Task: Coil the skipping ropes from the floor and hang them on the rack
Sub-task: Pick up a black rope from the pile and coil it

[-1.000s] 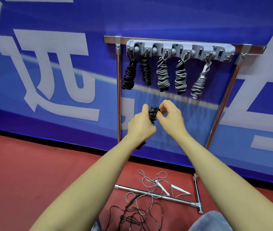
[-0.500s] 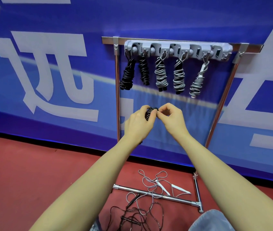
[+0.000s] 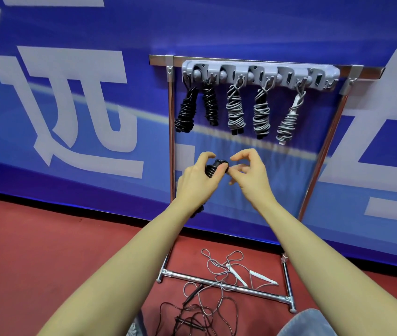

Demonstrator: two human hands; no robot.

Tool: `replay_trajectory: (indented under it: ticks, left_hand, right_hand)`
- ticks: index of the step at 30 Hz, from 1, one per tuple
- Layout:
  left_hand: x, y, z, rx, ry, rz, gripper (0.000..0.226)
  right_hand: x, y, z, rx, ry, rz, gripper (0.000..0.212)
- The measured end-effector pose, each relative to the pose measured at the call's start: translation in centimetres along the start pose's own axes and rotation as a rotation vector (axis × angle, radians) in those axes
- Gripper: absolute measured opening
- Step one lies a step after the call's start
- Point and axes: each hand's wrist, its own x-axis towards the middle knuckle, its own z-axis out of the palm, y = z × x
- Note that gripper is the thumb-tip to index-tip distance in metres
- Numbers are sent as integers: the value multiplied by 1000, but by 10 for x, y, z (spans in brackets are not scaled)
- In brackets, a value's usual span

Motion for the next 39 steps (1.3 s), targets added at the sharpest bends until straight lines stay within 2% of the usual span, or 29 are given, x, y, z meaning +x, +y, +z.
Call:
replay_trajectory:
  ticks: [4, 7, 12, 15, 17, 22, 26, 29, 31, 33, 36, 39]
  left_hand:
    - [-2, -4, -3, -61, -13, 34, 28]
    - [-4, -4, -1, -59, -13, 27, 27]
    - [-3, -8, -6, 88, -79, 119, 30]
    - [-6, -15, -4, 194, -132, 168, 41]
    - [-8, -20, 3, 258, -123, 139, 46]
    - [-2, -16, 11, 377, -95, -36, 33]
    - [9, -15, 9, 423, -135, -99, 32]
    - [14, -14, 6, 452, -178, -92, 32]
    - [15, -15, 6, 447, -229, -62, 34]
    - [16, -15, 7, 407, -291, -16, 36]
    - [14, -11, 8, 349, -338, 19, 39]
    - [14, -9, 11, 284, -326, -11, 36]
  right_hand:
    - [3, 4, -4, -108, -68, -61, 21]
    - [4, 3, -2, -185, -57, -138, 15]
    - [6, 10, -3, -435, -80, -205, 9]
    - [5, 9, -5, -499, -94, -171, 7]
    - [2, 8, -2, -555, -116, -130, 8]
    - [-2, 8, 11, -637, -107, -63, 17]
    - [2, 2, 10, -849, -165, -253, 18]
    - [3, 4, 8, -931, -87, -481, 14]
    - [4, 8, 6, -902, -9, -508, 11]
    - [3, 12, 5, -758, 62, -394, 8]
    - [-1, 7, 8, -359, 68, -175, 3]
    - [-3, 3, 12, -243, 59, -85, 13]
